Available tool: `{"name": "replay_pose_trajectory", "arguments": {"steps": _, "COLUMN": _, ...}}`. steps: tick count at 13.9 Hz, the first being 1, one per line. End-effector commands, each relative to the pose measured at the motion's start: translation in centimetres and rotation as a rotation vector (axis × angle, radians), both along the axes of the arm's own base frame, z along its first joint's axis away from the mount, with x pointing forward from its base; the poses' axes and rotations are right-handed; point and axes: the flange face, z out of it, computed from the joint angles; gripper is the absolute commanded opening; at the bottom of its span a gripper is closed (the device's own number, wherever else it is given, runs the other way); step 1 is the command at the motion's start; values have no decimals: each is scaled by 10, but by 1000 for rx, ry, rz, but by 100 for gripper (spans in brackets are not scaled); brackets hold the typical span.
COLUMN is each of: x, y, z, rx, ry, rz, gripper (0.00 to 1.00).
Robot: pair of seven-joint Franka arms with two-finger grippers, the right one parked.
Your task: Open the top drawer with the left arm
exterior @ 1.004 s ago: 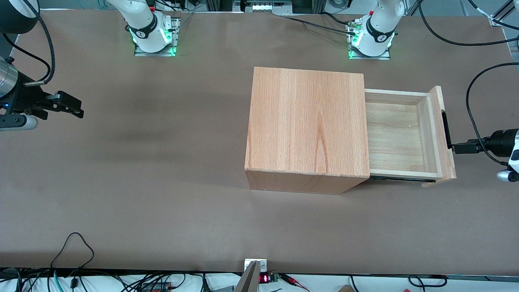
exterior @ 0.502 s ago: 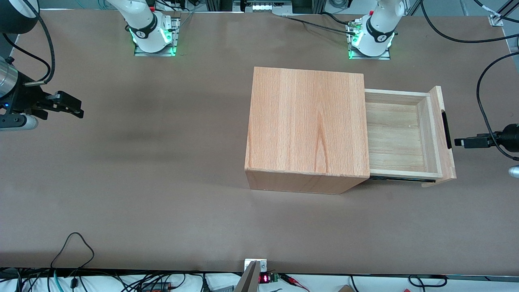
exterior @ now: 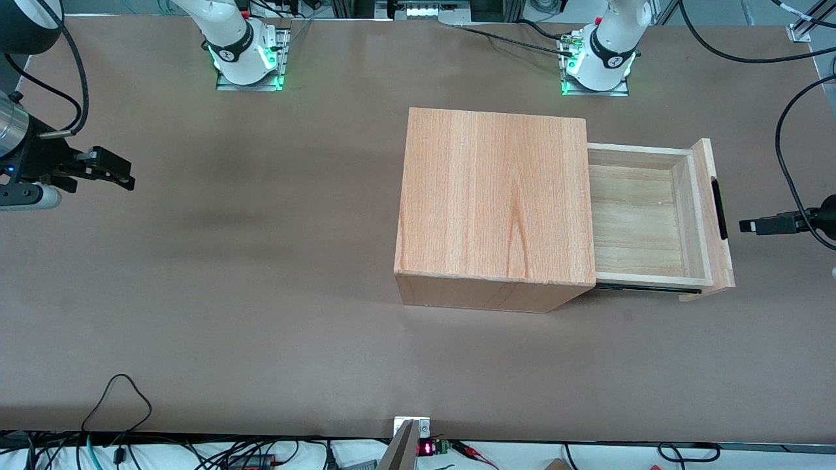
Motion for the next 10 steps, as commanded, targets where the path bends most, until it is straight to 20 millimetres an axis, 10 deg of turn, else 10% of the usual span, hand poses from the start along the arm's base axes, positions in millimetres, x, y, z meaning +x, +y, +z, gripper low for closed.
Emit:
{"name": "replay_pose_trajectory", "arguments": {"steps": 1, "x": 1, "y": -12, "z": 24, "rx": 50, "ry": -15, "rz": -26, "gripper": 100}}
{"name": "replay_pose_trajectory", "arguments": {"steps": 10, "x": -11, "y": -67, "z": 77, "rx": 150, "ry": 10, "rz": -125, "gripper": 100}}
